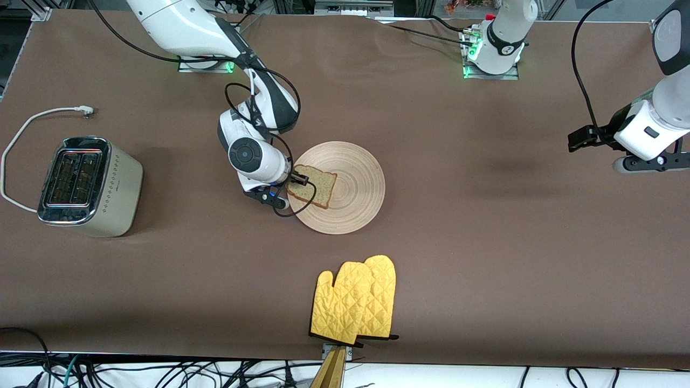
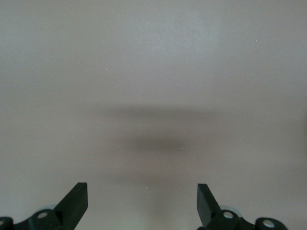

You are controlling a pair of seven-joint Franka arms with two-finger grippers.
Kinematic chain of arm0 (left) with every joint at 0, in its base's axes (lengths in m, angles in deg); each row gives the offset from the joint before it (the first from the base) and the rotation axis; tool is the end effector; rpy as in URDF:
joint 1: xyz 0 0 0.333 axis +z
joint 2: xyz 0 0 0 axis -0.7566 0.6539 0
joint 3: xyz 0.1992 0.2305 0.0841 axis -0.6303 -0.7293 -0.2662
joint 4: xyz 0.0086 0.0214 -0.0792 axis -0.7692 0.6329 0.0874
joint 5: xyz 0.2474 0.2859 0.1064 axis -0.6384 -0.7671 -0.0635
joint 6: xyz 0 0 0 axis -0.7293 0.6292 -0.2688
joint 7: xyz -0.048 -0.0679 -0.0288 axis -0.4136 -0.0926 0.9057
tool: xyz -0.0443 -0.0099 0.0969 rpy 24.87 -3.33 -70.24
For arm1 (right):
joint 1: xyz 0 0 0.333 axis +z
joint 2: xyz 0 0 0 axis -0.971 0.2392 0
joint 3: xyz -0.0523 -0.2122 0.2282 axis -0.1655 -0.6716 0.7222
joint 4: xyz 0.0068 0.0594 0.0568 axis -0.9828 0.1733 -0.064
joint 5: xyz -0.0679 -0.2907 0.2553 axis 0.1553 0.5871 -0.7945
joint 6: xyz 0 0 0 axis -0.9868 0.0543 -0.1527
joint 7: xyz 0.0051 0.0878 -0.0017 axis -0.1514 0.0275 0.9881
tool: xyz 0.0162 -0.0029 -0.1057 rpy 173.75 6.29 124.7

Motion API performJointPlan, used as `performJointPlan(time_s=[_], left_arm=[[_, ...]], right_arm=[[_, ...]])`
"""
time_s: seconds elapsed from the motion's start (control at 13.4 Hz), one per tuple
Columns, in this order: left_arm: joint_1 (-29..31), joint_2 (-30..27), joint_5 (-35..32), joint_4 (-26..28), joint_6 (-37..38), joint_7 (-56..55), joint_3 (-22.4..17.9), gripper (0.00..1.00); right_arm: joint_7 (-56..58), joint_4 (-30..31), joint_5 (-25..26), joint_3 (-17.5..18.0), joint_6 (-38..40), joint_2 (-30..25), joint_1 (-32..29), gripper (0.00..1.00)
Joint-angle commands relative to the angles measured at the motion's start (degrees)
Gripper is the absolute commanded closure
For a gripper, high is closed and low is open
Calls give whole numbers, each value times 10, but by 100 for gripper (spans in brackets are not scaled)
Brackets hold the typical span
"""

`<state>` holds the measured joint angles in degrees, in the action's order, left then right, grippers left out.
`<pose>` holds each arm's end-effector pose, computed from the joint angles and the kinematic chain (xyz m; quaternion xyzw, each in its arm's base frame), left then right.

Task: Move plate and put bread in toaster
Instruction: 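Lift the bread and carry it to the toaster with the right gripper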

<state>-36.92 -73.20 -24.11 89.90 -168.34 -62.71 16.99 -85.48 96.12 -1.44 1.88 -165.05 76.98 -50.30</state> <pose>0.5535 0.0114 0.5216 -0.9962 -0.0356 0.0742 0.0298 0.5378 0.3501 0.2194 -0.9748 0.1866 0.1187 0.0305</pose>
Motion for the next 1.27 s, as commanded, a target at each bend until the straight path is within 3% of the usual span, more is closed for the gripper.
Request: performJointPlan(time_s=[0.0, 0.3, 0.45, 0.6, 0.82, 1.04, 1.19], left_arm=[[0, 4, 10, -8, 9, -7, 1, 0], [0, 5, 10, -7, 9, -7, 1, 0], [0, 5, 10, -6, 9, -7, 1, 0], [0, 5, 10, -6, 10, -7, 1, 0], [1, 5, 10, -4, 13, -8, 1, 0], [2, 5, 10, -1, 14, -7, 1, 0], [2, 5, 10, -1, 19, -7, 1, 0]], right_arm=[[3, -13, -1, 0, 10, -10, 12, 100], [6, -88, 11, -3, 112, -10, 9, 100], [10, -136, 54, -7, 183, -12, 6, 100], [28, -192, 82, -8, 263, -20, -20, 100], [111, -254, 83, -10, 357, -32, -78, 100], [200, -272, 94, -29, 418, -54, -131, 100], [274, -273, 142, -65, 455, -69, -136, 100]])
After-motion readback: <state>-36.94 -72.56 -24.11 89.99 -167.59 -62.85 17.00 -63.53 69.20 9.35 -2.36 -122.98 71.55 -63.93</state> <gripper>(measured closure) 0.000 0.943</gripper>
